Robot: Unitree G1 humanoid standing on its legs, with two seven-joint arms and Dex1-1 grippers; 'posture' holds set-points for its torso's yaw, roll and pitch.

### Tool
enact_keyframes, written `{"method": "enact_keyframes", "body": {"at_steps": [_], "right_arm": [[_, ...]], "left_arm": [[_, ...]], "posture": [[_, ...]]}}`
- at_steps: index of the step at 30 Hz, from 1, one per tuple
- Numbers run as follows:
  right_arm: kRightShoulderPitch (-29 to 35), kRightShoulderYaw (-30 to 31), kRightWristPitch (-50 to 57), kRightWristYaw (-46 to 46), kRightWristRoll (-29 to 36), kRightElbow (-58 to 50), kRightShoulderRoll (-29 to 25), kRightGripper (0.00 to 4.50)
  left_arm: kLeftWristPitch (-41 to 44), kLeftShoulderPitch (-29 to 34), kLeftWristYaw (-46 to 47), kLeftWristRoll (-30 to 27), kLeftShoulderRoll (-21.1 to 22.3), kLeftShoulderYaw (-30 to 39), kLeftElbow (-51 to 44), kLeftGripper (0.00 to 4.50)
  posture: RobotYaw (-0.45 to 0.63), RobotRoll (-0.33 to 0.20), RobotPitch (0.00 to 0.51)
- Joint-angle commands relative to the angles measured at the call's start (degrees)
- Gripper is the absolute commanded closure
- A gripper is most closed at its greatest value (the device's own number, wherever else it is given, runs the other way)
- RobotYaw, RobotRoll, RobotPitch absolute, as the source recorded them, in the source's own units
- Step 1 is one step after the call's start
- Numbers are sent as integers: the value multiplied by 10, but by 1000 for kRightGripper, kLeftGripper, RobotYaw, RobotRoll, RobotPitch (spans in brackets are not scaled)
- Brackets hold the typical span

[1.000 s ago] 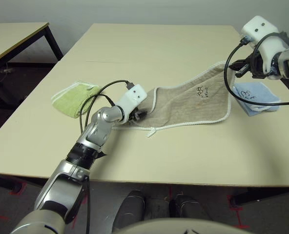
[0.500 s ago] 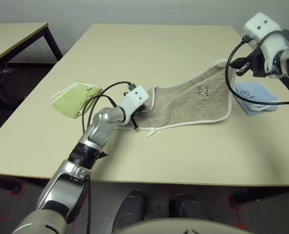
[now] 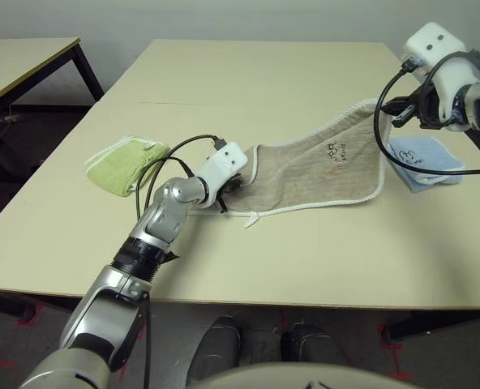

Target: Fold the towel and set it aside.

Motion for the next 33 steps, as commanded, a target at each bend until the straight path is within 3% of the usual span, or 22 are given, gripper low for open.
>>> {"method": "enact_keyframes", "body": {"at_steps": [1,5,33], "right_arm": [[5,-3,5,0,7,-8,-2,4500],[4,-3,5,0,7,-9,-2,4500],[9,-4,10,-1,15,-22,-7,4500]], "left_arm": [[2,-2,-2,5,-2,-6,-2,1275],[-1,-6,5,11,-3,-7,14,31],[-26,-44,34,6,-29,7,110,31]], "posture": [[46,0,41],[46,0,40],[37,0,38]]}}
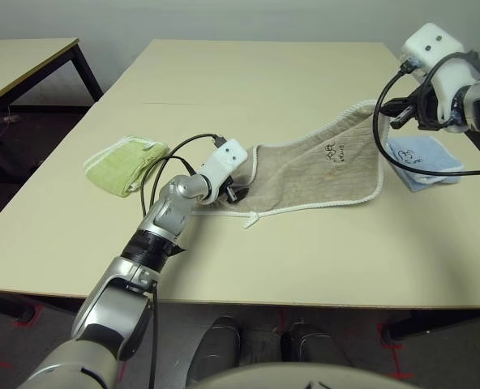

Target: Fold the towel and set it aside.

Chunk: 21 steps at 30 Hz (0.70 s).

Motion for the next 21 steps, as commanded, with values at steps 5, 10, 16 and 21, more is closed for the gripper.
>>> {"method": "enact_keyframes", "body": {"at_steps": [5,10,16,21], "right_arm": [[3,-3,2,0,5,-5,-6,4500],[4,-3,0,-1,5,-6,-7,4500],[6,-4,-1,0,7,-7,-8,4500],[7,-5,-2,-1,7,-6,-10,4500]], "left_arm": [[-16,-14,13,-1,-7,5,33,210],[-22,-14,18,-3,-9,5,42,1688],[-28,-9,19,-3,-10,3,47,3774],[-29,-8,14,-6,-5,8,44,4472]], "posture": [[36,0,37],[37,0,34],[37,0,34],[37,0,33]]}}
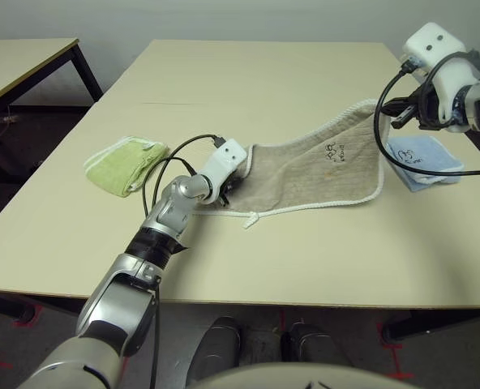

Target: Fold the towel and set it aside.

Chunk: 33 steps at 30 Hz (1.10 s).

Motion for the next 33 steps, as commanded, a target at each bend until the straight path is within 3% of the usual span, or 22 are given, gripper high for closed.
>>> {"method": "enact_keyframes", "body": {"at_steps": [1,8,15,20,27,33], "right_arm": [[6,-5,-2,0,4,-4,-7,4500],[22,-12,-20,9,6,-1,-27,4500],[124,-30,-118,95,38,-23,-92,4500],[183,-19,-191,156,43,10,-116,4500],[83,17,-338,102,-45,239,-36,4500],[-75,36,-516,-39,-143,513,47,4500]], "left_arm": [[-4,3,-5,-2,5,6,2,4472],[20,26,-72,-61,29,36,-57,4472],[216,50,-220,-218,101,105,-191,4472],[333,14,-291,-306,153,131,-206,4472],[277,-98,-282,-288,164,135,-46,4472],[102,-215,-210,-220,132,137,171,4472]], "posture": [[38,0,33],[39,0,36],[43,0,40],[49,0,40],[45,0,40],[49,0,44]]}}
